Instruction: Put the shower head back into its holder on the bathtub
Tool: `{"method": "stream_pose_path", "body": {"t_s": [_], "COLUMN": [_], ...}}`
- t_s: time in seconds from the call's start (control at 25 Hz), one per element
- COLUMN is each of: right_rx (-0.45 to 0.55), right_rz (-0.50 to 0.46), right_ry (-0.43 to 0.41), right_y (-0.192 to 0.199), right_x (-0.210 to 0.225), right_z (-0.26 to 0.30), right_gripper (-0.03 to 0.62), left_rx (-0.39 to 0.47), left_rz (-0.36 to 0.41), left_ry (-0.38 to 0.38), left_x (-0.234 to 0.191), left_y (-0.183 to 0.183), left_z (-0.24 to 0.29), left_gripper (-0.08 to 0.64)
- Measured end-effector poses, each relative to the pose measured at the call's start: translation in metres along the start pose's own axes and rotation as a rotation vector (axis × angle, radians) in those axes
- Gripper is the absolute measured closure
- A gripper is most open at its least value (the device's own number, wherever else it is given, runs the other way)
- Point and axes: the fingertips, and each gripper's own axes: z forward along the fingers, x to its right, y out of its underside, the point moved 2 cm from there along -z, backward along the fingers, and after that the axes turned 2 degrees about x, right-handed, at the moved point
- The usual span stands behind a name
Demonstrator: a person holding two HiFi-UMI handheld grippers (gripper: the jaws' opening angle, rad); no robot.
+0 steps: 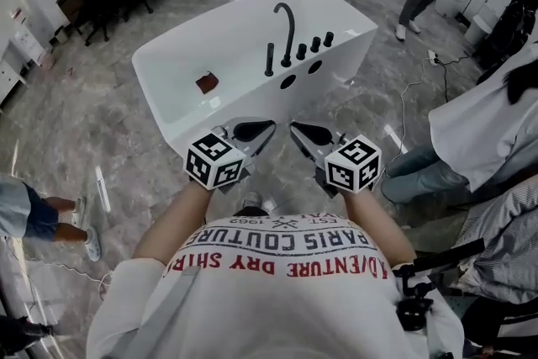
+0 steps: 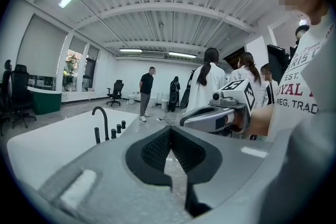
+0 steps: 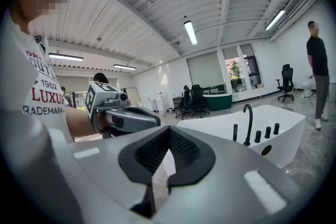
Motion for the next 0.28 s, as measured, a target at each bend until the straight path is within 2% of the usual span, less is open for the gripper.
{"method": "stream_pose_path", "body": {"t_s": [0.28], "right_rx": [0.007], "right_rz": [0.01], "right_ry": [-0.022], "right_y": [0.0], "right_x": [-0.0029], "right_z": [-0.0046], "right_gripper": [0.592], "left_rx": [-0.003], "left_rz": [-0.007], "left_ry": [0.001], "left_x": [0.0041], "left_y": [0.0017], "left_z": [0.0061], "left_gripper": [0.558]}}
